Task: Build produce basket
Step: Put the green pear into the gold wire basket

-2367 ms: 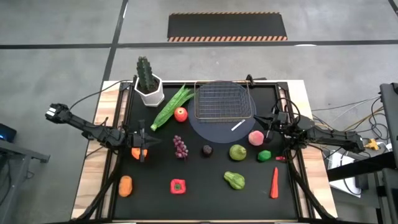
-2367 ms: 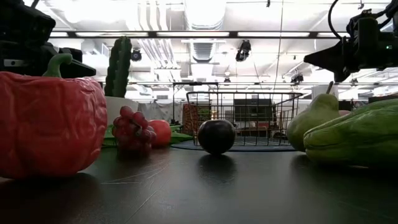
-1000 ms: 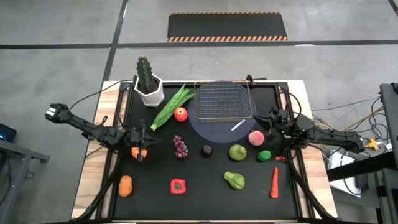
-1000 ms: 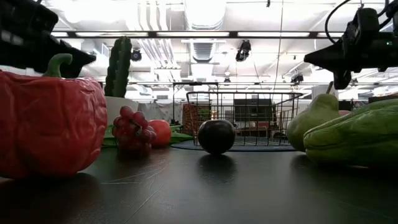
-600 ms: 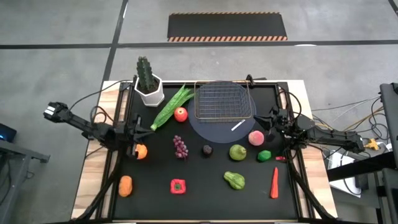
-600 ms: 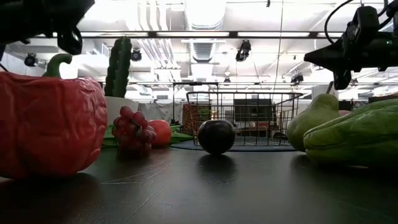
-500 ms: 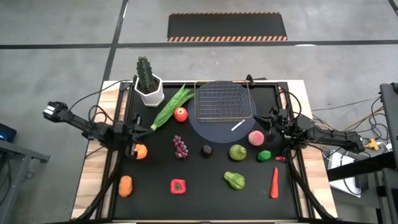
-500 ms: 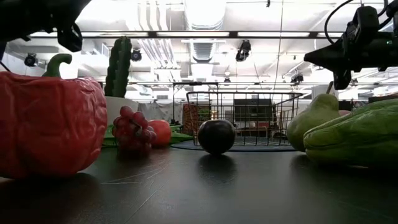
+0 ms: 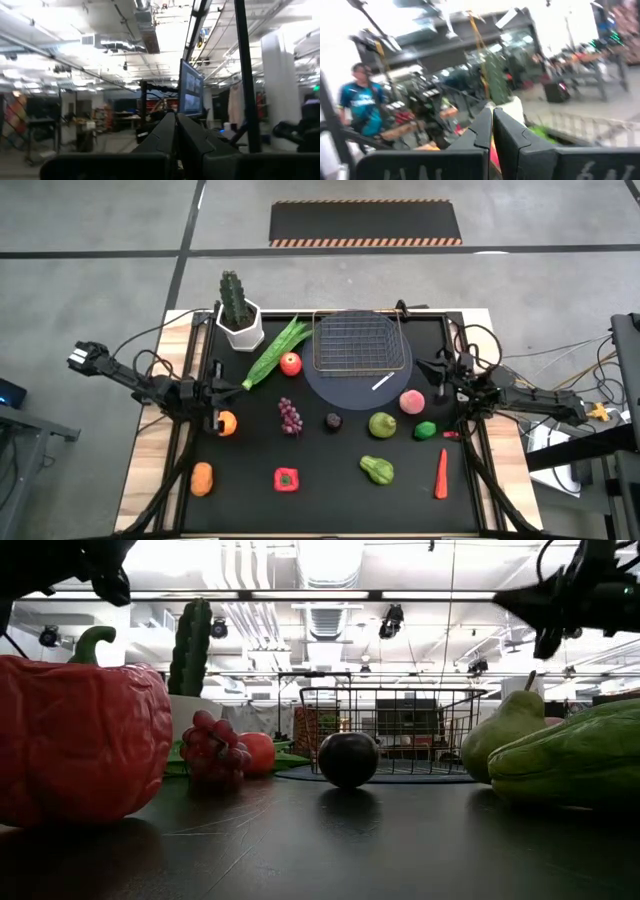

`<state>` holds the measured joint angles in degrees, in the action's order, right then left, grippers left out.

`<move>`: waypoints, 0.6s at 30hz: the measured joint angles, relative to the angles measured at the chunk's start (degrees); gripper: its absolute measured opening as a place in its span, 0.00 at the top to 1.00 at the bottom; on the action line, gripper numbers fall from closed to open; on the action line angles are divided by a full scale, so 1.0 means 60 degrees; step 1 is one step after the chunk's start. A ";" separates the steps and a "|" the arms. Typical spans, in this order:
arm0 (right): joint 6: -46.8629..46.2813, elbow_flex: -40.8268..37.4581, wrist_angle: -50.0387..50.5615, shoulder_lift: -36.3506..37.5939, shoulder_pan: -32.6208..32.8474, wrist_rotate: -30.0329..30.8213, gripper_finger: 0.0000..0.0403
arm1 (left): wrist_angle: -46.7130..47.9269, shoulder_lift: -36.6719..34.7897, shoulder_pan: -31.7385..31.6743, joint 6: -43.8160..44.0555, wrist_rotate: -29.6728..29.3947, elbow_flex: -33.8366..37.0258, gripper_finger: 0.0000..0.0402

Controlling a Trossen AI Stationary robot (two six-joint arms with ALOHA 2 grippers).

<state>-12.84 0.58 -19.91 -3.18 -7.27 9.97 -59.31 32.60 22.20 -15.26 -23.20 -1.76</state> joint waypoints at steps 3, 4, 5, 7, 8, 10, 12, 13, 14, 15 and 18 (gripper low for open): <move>0.0157 -0.0001 -0.0759 -0.0228 0.0004 -0.0365 0.98 | -0.0062 -0.0004 0.0000 -0.0307 -0.0004 0.0000 1.00; 0.0266 0.0000 -0.0933 -0.0310 0.0005 -0.0515 0.98 | -0.0053 0.0001 0.0000 -0.0307 -0.0004 0.0000 1.00; 0.0354 -0.0003 -0.1065 -0.0393 0.0017 -0.0668 0.98 | -0.0040 0.0025 0.0000 -0.0310 -0.0004 0.0000 1.00; 0.0560 -0.0004 -0.1347 -0.0582 0.0026 -0.0968 0.98 | -0.0041 0.0128 0.0000 -0.0310 -0.0004 0.0000 1.00; 0.0596 -0.0001 -0.1469 -0.0677 0.0028 -0.1066 0.98 | -0.0037 0.0190 0.0000 -0.0314 -0.0004 0.0000 1.00; 0.0669 -0.0004 -0.1756 -0.0861 0.0030 -0.1086 0.98 | -0.0037 0.0319 0.0000 -0.0333 -0.0004 0.0000 1.00; 0.0847 0.0013 -0.2009 -0.1015 0.0022 -0.1077 0.98 | -0.0040 0.0445 0.0000 -0.0391 -0.0004 0.0000 1.00; 0.0924 0.0045 -0.2032 -0.1083 0.0022 -0.1090 0.98 | -0.0038 0.0511 0.0000 -0.0526 -0.0007 -0.0002 1.00; 0.1000 0.0111 -0.1989 -0.1164 0.0022 -0.1125 0.98 | -0.0040 0.0577 0.0000 -0.0654 -0.0007 -0.0004 1.00; 0.1041 0.0205 -0.1992 -0.1258 0.0022 -0.1172 0.98 | -0.0039 0.0645 0.0000 -0.0807 -0.0007 -0.0004 1.00; 0.1352 0.0475 -0.2023 -0.1506 0.0022 -0.1195 0.98 | -0.0145 0.0776 0.0000 -0.1332 -0.0011 -0.0084 1.00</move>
<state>-4.73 3.43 -32.05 -12.22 -7.14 2.80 -60.18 37.26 22.20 -23.26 -23.27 -2.26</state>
